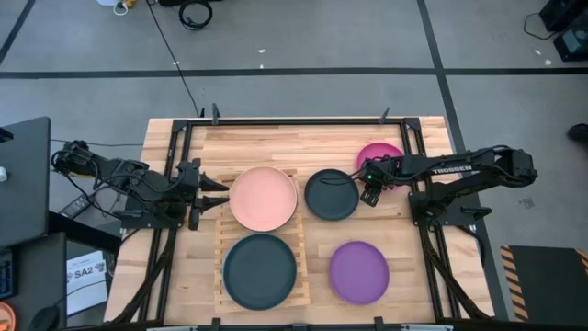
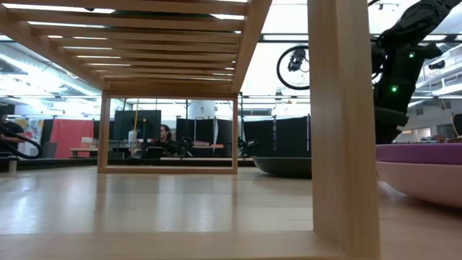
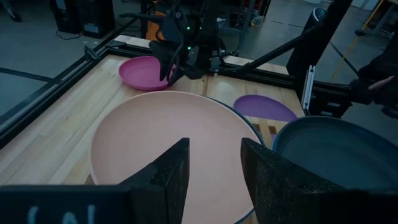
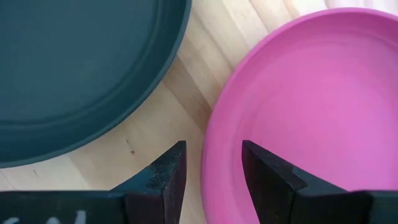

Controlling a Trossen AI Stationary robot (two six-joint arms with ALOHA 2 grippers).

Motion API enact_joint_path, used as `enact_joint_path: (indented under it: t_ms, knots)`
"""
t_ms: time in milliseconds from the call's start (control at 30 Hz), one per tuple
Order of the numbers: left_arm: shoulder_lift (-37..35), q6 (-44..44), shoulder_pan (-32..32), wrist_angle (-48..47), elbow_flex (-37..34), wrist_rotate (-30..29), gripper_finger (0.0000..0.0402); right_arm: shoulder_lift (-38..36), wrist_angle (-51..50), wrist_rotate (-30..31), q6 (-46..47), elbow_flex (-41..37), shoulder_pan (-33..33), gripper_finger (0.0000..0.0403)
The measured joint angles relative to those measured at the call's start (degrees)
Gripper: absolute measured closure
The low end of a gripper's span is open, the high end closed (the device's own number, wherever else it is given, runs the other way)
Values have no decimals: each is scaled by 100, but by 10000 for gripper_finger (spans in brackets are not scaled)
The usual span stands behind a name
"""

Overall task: Place and stack plates onto a shelf
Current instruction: Stack the pink plate on top of the brown plate on the shelf

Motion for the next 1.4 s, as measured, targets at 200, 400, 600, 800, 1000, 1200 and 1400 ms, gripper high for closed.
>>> enact_joint_path:
  t_ms: [200, 400, 600, 800, 1000, 1200, 1400]
  knots:
    - [0, -3, -2, 1, 2, 0, 251, 0, -6, 133, -4, 0, -2, 243]
    - [0, -1, -1, 1, 0, 0, 251, 246, -4, 81, -2, 0, -2, 247]
    - [0, -31, -1, 4, 1, 1, 251, 840, 23, -4, 16, 22, 0, 248]
    - [0, -31, -2, 6, 0, 2, 251, 837, 26, 103, 55, 17, 4, 267]
    - [0, -34, 0, 6, 2, 0, 251, 640, 29, 286, 61, -9, -7, 326]
    - [0, -34, -1, 7, 0, 0, 251, 631, 16, 452, 49, 0, -9, 389]
    - [-1, -34, 0, 10, 0, 2, 251, 632, -52, 531, 38, 69, -9, 376]
